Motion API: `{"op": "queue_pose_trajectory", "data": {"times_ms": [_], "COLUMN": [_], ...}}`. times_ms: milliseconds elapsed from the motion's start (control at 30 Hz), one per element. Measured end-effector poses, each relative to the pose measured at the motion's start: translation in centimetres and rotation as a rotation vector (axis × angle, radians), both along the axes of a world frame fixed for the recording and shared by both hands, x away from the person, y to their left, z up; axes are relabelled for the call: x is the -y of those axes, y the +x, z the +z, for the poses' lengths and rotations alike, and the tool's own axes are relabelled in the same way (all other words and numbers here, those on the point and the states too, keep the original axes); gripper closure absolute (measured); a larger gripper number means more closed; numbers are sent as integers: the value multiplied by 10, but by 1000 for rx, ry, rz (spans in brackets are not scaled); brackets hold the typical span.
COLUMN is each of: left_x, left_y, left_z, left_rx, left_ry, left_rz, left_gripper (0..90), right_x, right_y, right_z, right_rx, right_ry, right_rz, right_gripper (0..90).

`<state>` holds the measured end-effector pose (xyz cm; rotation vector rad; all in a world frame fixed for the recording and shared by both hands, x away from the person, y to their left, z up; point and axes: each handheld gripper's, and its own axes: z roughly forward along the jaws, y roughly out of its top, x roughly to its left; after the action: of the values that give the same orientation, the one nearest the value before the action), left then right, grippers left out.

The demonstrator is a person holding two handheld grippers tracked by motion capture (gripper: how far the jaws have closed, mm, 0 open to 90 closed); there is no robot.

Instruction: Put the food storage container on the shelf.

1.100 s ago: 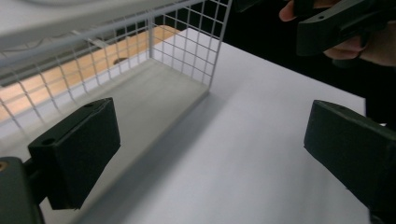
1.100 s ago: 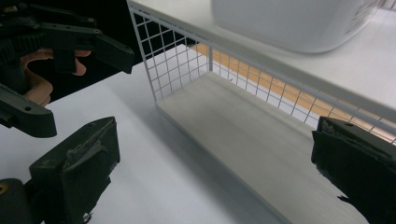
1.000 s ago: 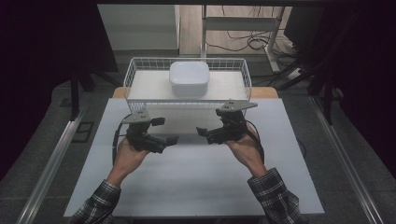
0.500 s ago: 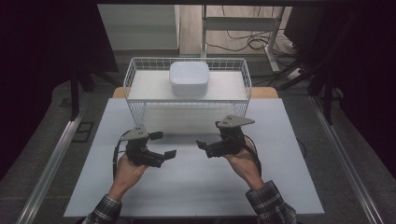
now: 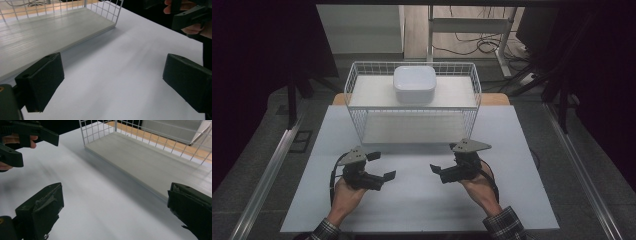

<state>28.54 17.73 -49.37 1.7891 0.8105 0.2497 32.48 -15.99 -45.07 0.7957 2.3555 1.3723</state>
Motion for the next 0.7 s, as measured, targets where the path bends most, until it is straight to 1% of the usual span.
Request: {"op": "queue_pose_trajectory", "data": {"times_ms": [67, 100, 233, 267, 333, 400, 433, 467, 500, 533, 667, 700], "left_x": [-1, -1, -2, -3, -5, -7, -7, -9, -11, -11, -17, -20], "left_y": [-3, -7, -12, -15, -18, -21, -23, -25, -28, -28, -36, -40], "left_z": [-1, -1, 0, -1, -3, -5, -6, -7, -9, -9, -14, -16], "left_rx": [-1, 6, 12, 12, 4, 1, -1, -4, -7, -7, -17, -19], "left_ry": [2, 8, 18, 23, 31, 42, 45, 56, 65, 65, 79, 92], "left_rz": [6, 11, 21, 25, 28, 34, 36, 40, 45, 45, 57, 66], "left_gripper": [33, 33, 33, 34, 34, 36, 36, 37, 37, 38, 38, 38], "right_x": [2, 5, 10, 14, 15, 22, 22, 24, 29, 29, 41, 47], "right_y": [-1, -5, -10, -14, -15, -21, -21, -23, -26, -26, -33, -36], "right_z": [-1, -4, -6, -8, -8, -11, -11, -11, -13, -13, -17, -19], "right_rx": [-3, -12, -16, -12, -15, -15, -15, -15, -13, -13, -16, -17], "right_ry": [0, 2, 2, 0, 1, -1, -1, -3, -8, -8, -14, -18], "right_rz": [-2, -3, -8, -12, -15, -22, -22, -25, -32, -32, -53, -63], "right_gripper": [3, 3, 3, 4, 4, 4, 4, 4, 4, 4, 4, 4]}}
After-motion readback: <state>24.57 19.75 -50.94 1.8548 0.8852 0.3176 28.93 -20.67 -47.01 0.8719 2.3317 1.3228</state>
